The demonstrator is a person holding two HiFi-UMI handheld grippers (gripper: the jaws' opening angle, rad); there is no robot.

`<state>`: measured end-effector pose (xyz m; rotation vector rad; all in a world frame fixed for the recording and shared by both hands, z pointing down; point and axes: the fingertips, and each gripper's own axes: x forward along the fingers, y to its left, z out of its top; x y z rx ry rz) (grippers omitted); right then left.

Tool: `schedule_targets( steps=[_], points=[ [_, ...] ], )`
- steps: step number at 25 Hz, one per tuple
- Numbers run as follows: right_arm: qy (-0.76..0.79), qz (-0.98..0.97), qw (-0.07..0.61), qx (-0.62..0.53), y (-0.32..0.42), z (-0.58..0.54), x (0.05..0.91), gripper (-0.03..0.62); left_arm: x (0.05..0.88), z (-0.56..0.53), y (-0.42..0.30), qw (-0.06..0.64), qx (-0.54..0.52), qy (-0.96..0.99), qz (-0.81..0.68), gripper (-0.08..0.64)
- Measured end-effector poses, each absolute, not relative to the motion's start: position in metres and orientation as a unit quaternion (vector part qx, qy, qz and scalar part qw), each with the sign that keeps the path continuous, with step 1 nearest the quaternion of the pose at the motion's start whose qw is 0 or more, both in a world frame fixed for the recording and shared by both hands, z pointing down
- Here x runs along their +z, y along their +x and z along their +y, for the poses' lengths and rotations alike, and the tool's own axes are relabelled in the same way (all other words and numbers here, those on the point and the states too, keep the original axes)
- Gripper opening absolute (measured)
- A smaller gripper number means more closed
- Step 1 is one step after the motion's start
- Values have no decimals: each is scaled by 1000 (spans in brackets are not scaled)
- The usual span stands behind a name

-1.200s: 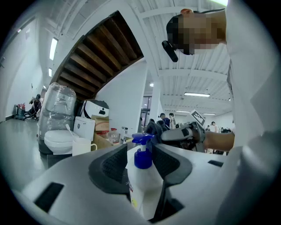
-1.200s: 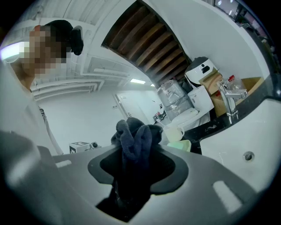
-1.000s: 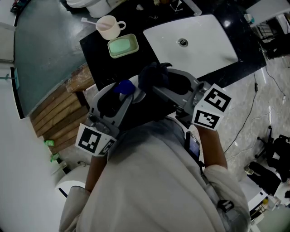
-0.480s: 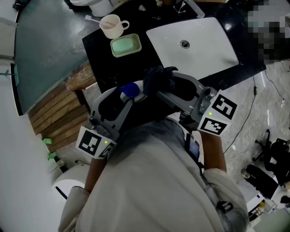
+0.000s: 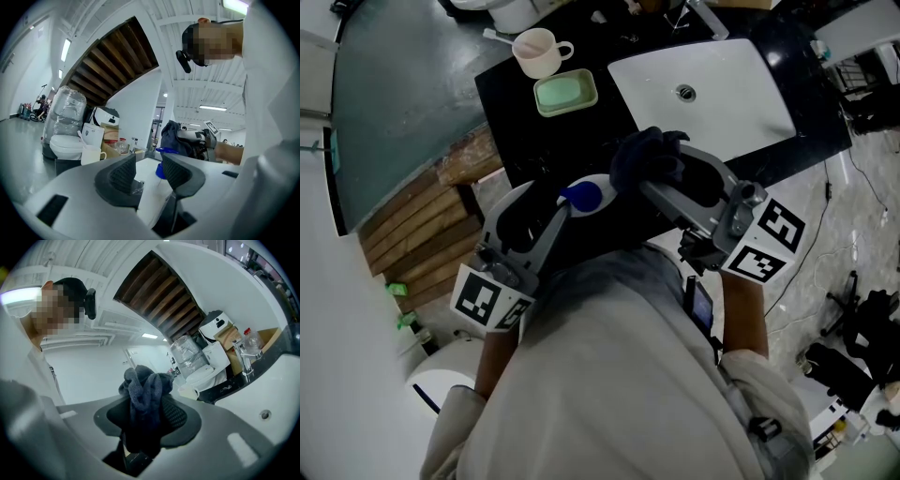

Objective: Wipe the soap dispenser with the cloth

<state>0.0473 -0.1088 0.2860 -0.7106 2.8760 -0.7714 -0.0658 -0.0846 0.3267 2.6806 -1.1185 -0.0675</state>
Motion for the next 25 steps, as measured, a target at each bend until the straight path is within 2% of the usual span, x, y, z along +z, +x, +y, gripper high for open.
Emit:
schedule_targets(
  steps=[11,12,16,25],
  points=[
    [-293,946,34,-135,49,-110,256,149,280,-87,-91,47,-59,898,-433,154],
    [-296,946,31,-129,49,-110,256,149,277,-89,-91,43,-62,897,-436,147],
    [-306,946,17,-106,48,-108,255,147,277,-91,-98,46,-64,888,-452,29],
    [-326,941,-27,-83,45,-108,260,130,284,-99,-103,60,-49,875,-477,6]
  ],
)
